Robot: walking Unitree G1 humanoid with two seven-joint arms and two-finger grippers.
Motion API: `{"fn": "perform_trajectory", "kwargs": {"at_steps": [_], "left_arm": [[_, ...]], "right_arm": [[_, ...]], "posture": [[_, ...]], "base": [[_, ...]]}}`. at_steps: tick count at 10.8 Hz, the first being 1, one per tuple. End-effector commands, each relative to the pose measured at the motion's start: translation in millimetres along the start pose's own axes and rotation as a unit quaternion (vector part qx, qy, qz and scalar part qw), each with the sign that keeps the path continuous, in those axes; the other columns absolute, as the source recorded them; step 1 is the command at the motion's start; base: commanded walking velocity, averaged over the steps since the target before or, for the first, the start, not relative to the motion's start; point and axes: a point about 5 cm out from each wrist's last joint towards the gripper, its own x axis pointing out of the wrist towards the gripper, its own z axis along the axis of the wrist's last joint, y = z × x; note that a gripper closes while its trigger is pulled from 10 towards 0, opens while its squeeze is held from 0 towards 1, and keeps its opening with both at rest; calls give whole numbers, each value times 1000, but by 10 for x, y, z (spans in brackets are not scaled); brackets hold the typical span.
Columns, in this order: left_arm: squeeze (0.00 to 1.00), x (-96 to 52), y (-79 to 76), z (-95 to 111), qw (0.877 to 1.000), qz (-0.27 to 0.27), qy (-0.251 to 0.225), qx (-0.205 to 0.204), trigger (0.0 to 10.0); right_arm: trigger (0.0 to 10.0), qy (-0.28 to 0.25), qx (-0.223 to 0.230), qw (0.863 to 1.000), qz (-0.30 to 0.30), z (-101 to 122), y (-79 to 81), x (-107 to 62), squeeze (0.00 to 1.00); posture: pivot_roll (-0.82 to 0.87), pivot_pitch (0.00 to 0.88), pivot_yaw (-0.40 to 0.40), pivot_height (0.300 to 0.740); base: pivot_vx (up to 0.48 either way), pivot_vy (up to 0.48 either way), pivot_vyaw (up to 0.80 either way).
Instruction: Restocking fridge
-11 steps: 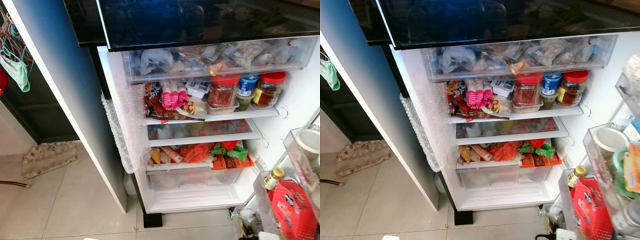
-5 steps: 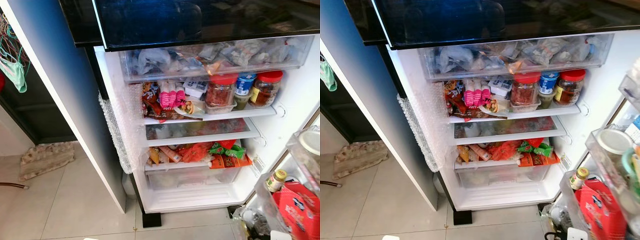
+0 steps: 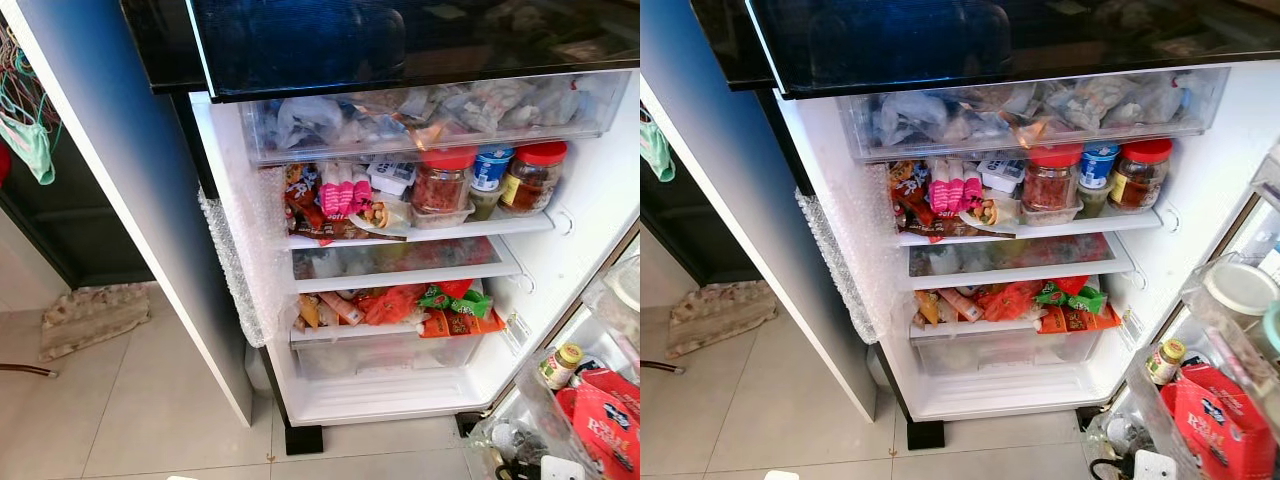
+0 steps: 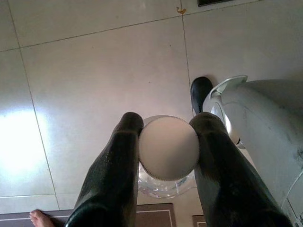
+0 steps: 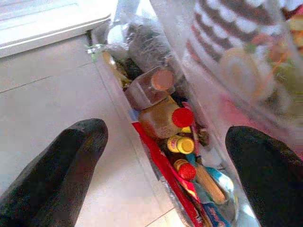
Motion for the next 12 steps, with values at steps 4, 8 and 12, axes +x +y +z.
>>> {"fn": "perform_trajectory", "kwargs": {"at_steps": [4,8,12], "left_arm": [[0,-12,61,-41,1000,6,9,-3,10000],[0,-13,67,-42,1000,4,9,-1,10000],[0,-12,61,-40,1000,2,10,2,10000]], "right_arm": [[10000,-12,-8,999,-45,62,-317,48,0],[10000,-18,-6,998,-53,92,-405,59,0],[10000,7,-12,1000,20,-173,71,-55,0]], "posture": [[26,0,33,740],[25,0,36,740],[23,0,37,740]], "base": [[0,0,0],[0,0,0],[0,0,0]]}}
